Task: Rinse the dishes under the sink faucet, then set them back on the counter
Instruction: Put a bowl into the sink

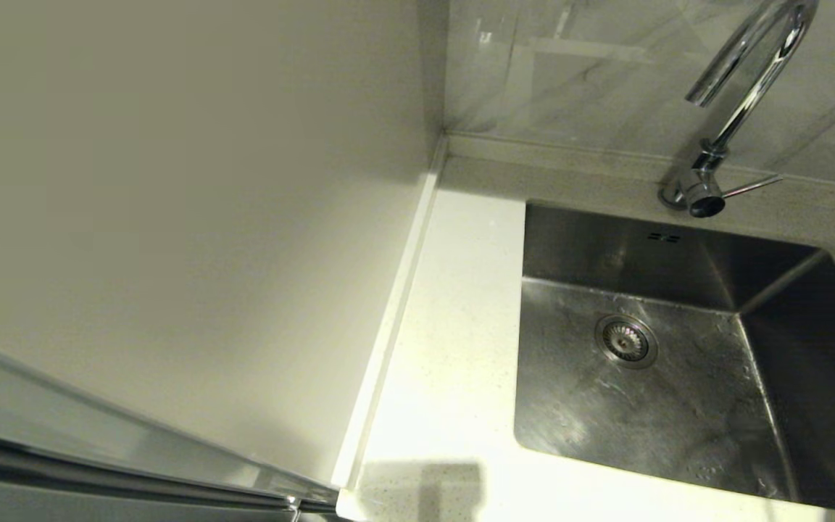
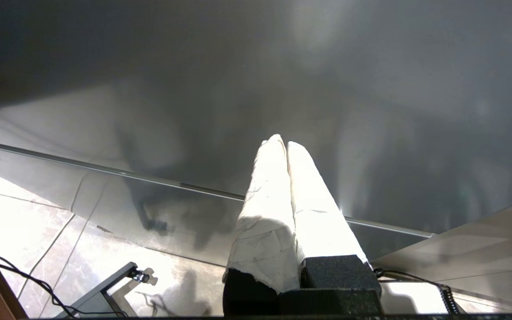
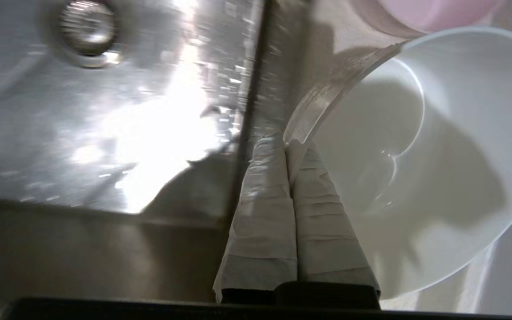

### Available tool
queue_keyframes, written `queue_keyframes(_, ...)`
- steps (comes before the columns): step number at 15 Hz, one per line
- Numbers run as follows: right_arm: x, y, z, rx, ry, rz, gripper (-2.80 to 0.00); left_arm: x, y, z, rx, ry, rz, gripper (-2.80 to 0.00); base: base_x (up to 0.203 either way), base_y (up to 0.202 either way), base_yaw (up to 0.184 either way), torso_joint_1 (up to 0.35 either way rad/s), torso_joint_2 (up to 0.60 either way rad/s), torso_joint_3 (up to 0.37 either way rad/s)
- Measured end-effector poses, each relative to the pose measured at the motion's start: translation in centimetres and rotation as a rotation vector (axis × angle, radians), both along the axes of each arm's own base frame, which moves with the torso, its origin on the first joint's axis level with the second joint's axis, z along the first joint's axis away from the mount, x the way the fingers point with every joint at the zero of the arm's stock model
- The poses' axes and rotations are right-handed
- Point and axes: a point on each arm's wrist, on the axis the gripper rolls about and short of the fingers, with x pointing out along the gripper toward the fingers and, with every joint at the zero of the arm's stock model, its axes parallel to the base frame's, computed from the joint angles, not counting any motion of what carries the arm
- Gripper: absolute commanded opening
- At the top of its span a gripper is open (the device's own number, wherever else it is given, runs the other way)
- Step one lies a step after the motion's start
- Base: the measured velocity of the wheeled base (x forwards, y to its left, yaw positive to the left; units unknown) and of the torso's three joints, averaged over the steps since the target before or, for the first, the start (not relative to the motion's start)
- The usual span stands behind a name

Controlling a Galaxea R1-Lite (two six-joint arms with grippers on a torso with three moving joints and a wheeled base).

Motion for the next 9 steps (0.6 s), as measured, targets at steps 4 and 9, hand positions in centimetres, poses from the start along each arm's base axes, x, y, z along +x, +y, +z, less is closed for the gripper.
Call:
queue_keyframes(4,-3.0,7.0,1.6,0.099,-0.032,0.186,-2.80,0.0,0.0,0.0,0.000,0.000,0.000,-2.80,0.000,0.000,0.000,0.000,0.00,0.000)
queue_keyframes(9,-1.4,14.9,1.6,0.255,0.127,0.462,-2.80,0.0,0.0,0.0,0.000,0.000,0.001,-2.80,0.000,0.000,0.000,0.000,0.00,0.000)
